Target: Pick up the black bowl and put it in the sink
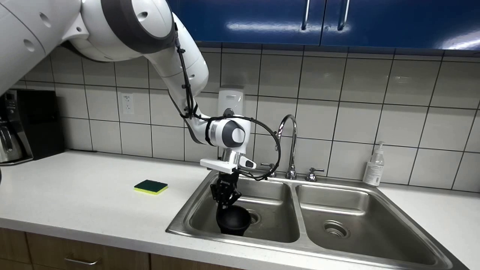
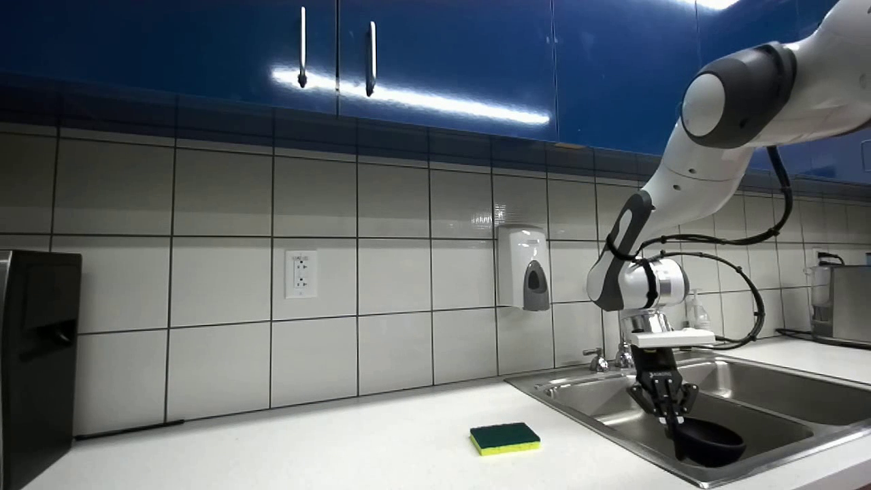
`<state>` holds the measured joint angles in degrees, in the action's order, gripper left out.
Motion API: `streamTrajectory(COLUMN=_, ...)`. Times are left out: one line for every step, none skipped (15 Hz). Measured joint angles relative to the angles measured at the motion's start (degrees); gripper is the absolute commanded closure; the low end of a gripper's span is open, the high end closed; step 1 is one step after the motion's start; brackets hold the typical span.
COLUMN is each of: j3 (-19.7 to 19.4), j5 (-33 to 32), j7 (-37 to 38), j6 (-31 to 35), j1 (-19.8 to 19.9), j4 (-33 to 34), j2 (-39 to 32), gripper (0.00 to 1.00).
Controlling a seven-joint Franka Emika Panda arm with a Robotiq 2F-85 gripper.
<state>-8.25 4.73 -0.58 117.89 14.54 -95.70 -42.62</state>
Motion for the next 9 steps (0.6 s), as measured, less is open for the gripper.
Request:
streamTrajectory(j3=0.0, j5=0.3, j7=0.0, j6=0.0, j1=0.1, j4=0.4, j2=-0.7, gripper=0.98)
streamTrajectory(j3=0.0, j5=0.7, j7=0.0, j6=0.0, j1=0.3, j4=0.9, j2=-1.4, gripper=0.98)
streamTrajectory(j3=0.0, j5=1.0, j7=0.0, j6=0.0, j1=0.4, j4=1.5, j2=-2.2, gripper=0.98)
streamTrajectory(j3=0.0, j5=1.4, j7=0.1, j6=0.0, j1=0.6, j4=2.0, j2=-3.1, gripper=0.98)
streamTrajectory(j3=0.0, j5=1.8, j7=0.1, j6=0.0, j1=0.7, j4=2.5, j2=-3.9, gripper=0.98)
streamTrajectory(j3=0.0, j5=2.1, j7=0.1, j6=0.0, j1=0.8, j4=3.0, j2=-4.7, gripper=0.98)
streamTrajectory(j3=0.0, j5=2.5, j7=0.2, j6=0.0, j1=1.0, j4=3.5, j2=-5.5, gripper=0.98)
streamTrajectory(j3=0.0, j5=2.8, j7=0.4, j6=0.0, j1=1.1, j4=4.1, j2=-6.2, gripper=0.98)
streamTrajectory(j3=0.0, j5=3.1, j7=0.6, j6=0.0, j1=1.3, j4=4.7, j2=-7.0, gripper=0.98)
